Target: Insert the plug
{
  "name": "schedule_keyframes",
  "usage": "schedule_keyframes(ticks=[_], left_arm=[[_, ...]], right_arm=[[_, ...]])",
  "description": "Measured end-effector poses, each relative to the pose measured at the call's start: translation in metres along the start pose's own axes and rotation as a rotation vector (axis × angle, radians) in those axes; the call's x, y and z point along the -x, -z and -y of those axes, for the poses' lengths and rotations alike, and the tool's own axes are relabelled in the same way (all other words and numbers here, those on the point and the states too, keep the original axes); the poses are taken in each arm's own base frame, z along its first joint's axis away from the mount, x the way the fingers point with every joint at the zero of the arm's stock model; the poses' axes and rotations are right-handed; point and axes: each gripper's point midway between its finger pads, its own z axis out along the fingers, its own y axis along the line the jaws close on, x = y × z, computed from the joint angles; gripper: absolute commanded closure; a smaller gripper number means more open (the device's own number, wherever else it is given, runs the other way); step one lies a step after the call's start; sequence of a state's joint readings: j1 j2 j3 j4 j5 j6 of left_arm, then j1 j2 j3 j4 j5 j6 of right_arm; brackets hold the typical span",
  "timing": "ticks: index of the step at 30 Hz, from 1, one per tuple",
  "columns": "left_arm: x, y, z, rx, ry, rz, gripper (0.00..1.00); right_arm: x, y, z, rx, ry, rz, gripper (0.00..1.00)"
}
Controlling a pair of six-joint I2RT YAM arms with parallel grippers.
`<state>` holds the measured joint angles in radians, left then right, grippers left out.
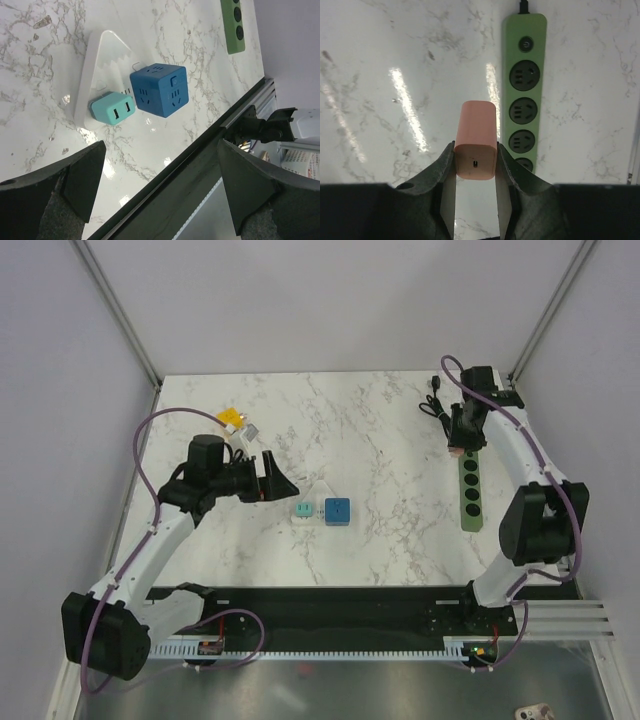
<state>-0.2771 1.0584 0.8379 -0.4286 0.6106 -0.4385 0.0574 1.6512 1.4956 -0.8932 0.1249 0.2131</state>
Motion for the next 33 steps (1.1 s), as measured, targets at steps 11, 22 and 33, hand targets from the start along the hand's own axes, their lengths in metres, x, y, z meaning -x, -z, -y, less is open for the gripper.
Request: schedule_keyframes(ticks=[11, 22, 33], left_arm=[[-0.011, -0.002, -0.012, 0.036, 0.003, -0.041, 0.0], [-0.013, -0.004, -0.017, 0.06, 0.009, -0.047, 0.0], [-0.015, -0.006, -0.02, 0.066, 0.019, -0.061, 0.0]], right_arm=[[0.007, -0.041, 0.043, -0.165, 0.093, -0.202, 1.0], [-0.005, -0.062, 0.063, -0.197, 0.1, -0.309, 1.0], [-0.014, -0.074, 0.06, -0.154, 0.115, -0.352, 1.0]])
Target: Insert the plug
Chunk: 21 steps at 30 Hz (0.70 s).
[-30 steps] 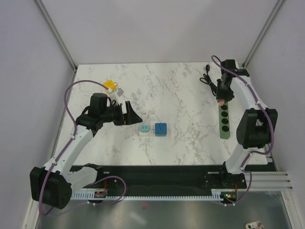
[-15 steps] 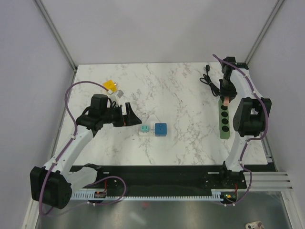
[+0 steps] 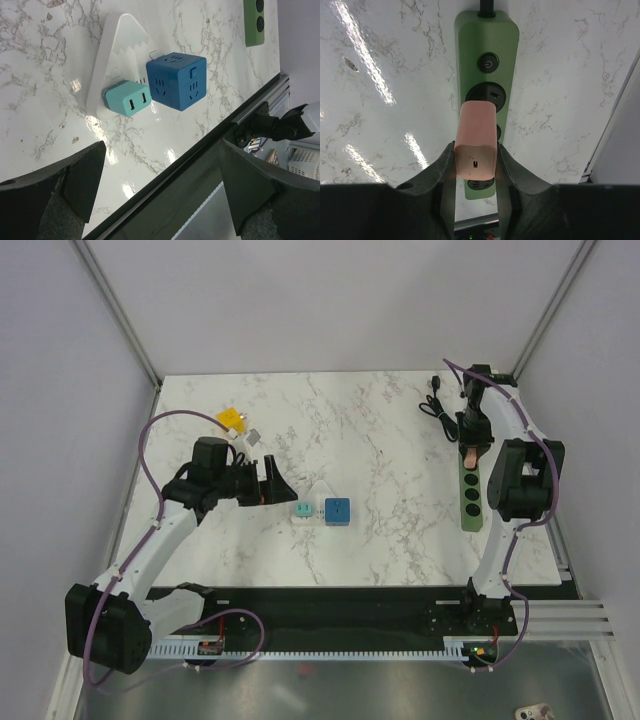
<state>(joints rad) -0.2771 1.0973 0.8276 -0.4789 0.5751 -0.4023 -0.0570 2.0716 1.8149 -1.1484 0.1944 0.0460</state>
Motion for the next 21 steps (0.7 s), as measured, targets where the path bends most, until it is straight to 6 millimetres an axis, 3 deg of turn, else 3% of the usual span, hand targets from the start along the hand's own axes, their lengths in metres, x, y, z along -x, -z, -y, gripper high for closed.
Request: schedule_keyframes(ticks=[21], left_arm=[[0.0002, -0.0009, -0.0049, 0.025, 0.005, 0.002, 0.0]], right_arm=[[0.0022, -0.0109, 0.0067, 0.15, -0.06, -0.023, 1.0]])
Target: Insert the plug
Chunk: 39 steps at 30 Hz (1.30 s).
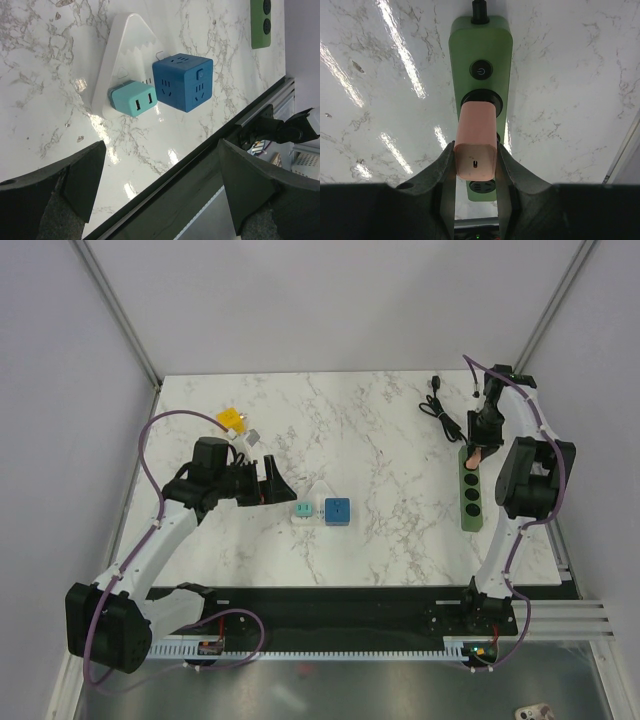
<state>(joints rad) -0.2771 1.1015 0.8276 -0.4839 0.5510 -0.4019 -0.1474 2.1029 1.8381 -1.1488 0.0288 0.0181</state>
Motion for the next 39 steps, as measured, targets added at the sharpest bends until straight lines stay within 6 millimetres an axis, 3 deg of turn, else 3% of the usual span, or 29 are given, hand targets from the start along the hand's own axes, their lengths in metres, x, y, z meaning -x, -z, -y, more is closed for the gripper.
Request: schedule_keyframes(ticks=[39], left_arm=[[0.0, 0.0, -0.001, 0.004, 0.001, 0.001, 0.0]], right_arm=[[-0.003, -0.02, -0.004, 0.053, -0.019, 0.014, 1.0]])
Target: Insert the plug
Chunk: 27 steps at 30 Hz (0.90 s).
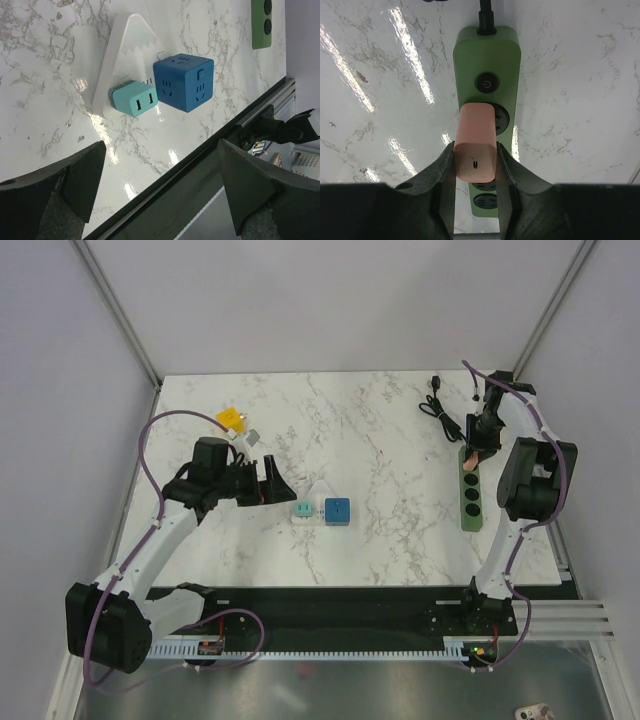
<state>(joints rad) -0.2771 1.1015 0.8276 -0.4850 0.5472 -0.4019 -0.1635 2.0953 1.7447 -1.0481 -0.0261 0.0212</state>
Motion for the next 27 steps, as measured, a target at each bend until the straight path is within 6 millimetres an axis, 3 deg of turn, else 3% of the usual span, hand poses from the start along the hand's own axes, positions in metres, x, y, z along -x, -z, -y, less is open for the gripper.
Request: schedule_keyframes(ticks=[17, 27], left_arm=[[0.0014, -0.0003, -0.0033, 0.019, 0.0, 0.008, 0.0], [0.0036, 0.0015, -0.0049, 0.034, -0.005, 0.024, 0.0]], right_arm=[[-0.0018, -0.0087, 0.0009, 0.008, -0.006, 0.022, 1.0], [0.0029, -0.0054, -0.003, -0.011, 0.018, 0.011, 0.95]])
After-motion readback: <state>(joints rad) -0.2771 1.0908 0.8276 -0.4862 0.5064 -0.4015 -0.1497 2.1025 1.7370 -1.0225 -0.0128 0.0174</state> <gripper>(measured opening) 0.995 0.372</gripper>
